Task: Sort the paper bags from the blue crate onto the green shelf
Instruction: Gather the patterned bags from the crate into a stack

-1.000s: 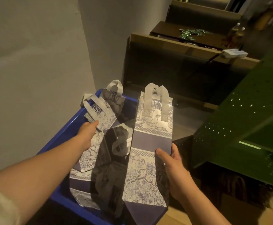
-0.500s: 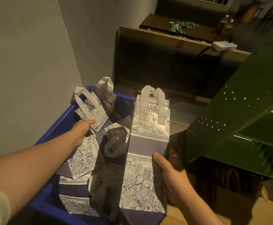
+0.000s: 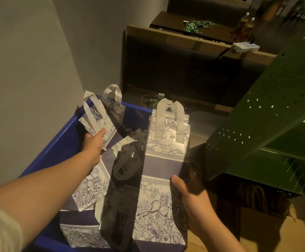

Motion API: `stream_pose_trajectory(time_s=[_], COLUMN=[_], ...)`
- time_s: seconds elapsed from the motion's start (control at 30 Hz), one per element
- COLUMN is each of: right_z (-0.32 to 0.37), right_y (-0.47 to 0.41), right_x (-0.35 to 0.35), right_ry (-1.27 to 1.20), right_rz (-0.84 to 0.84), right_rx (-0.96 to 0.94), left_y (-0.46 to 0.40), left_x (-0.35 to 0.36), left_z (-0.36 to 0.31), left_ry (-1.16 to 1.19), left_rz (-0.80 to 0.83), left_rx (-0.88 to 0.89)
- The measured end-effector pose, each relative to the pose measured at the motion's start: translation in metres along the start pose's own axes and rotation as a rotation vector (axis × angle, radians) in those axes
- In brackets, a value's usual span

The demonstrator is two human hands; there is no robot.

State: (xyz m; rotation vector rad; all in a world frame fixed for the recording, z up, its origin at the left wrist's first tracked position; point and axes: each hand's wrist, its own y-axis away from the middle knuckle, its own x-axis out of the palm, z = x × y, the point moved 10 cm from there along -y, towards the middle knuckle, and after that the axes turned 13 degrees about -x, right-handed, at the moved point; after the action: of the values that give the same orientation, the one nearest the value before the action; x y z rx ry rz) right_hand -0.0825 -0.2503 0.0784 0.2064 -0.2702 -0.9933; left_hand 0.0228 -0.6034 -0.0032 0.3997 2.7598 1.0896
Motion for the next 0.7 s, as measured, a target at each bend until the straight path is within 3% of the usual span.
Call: stream_pose_trajectory(time_s=[0.17,0.33,0.7], right_z=[0.003,0.01,0.055], right_y=[0.0,0.002,-0.006], right_x=[-0.001,0.006,0.044], right_ry=[0.01,-0.033,-0.234], right_rz=[-0.008,0.014,0.176], right_rx=[-0.003,-0.018,-0.098], left_y=[0.016,0.077,0.166], left_x=[-0.004,-0.004,-0.043], left_z=[-0.018,-0.052,-0.148], left_ry=[-0.155,-0.269,0.042], left_rz=[-0.053,-0.119,-0.033], left_rx=[0.068,0.273,0.688])
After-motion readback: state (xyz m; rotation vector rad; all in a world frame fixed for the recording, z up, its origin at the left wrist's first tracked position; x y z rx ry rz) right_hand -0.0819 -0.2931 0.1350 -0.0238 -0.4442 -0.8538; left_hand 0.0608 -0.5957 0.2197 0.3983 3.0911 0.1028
